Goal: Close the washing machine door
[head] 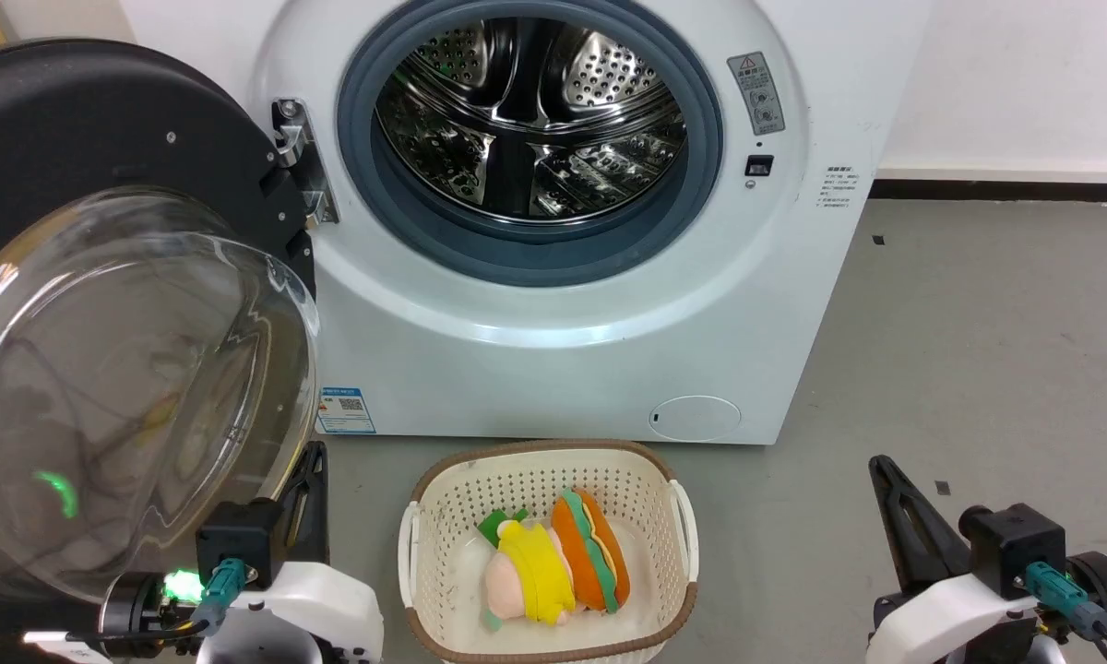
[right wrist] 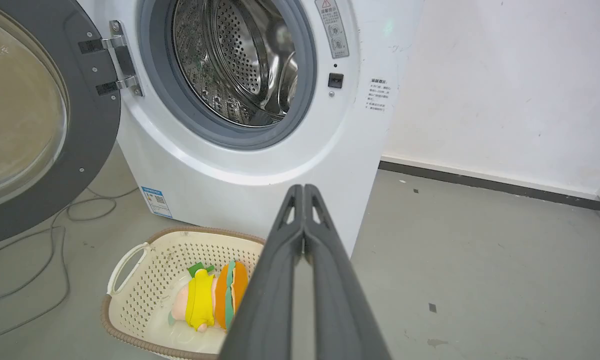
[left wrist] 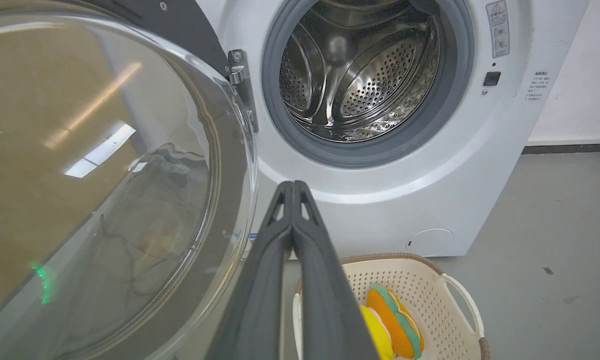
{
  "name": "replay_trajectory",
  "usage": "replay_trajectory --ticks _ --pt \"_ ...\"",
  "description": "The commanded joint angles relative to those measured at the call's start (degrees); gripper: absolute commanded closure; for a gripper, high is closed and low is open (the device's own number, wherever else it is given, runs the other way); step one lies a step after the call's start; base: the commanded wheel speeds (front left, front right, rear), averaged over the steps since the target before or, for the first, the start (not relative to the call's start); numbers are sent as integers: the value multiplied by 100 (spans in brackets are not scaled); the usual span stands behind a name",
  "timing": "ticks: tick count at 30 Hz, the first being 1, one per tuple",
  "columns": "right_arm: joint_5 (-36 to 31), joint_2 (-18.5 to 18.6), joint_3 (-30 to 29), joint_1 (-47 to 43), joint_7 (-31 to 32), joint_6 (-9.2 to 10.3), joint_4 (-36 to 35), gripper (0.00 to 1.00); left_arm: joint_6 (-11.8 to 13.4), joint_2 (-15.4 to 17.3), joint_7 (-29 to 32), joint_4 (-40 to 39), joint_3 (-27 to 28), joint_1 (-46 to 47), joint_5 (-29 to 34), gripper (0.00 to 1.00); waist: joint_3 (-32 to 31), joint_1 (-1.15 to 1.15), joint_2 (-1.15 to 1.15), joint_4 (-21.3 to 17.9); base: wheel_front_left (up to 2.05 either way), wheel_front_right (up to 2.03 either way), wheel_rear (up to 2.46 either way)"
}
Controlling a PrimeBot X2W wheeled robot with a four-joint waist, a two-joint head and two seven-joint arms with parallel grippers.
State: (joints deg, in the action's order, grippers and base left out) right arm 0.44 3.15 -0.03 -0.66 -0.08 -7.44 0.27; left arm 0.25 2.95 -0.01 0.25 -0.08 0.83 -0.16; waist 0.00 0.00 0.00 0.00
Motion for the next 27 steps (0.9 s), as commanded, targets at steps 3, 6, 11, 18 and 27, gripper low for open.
replay_trajectory --ticks 3,6,11,18,27 --pt "-44 -27 3 66 8 -5 -27 100 -25 -7 1 -25 8 -83 16 100 0 0 0 0 0 0 0" --pt "-44 -27 3 66 8 -5 -27 100 -25 -7 1 -25 8 -83 16 100 0 0 0 0 0 0 0" --pt "-44 -27 3 66 8 -5 -27 100 -25 -7 1 -25 8 -83 16 100 0 0 0 0 0 0 0" --pt "17 1 -10 -1 -12 0 7 0 22 0 -12 9 -6 1 -3 0 2 0 0 0 0 0 0" --pt "162 -1 -106 -3 -120 0 22 0 149 -1 -120 -10 -65 25 -17 100 19 0 0 19 0 0 0"
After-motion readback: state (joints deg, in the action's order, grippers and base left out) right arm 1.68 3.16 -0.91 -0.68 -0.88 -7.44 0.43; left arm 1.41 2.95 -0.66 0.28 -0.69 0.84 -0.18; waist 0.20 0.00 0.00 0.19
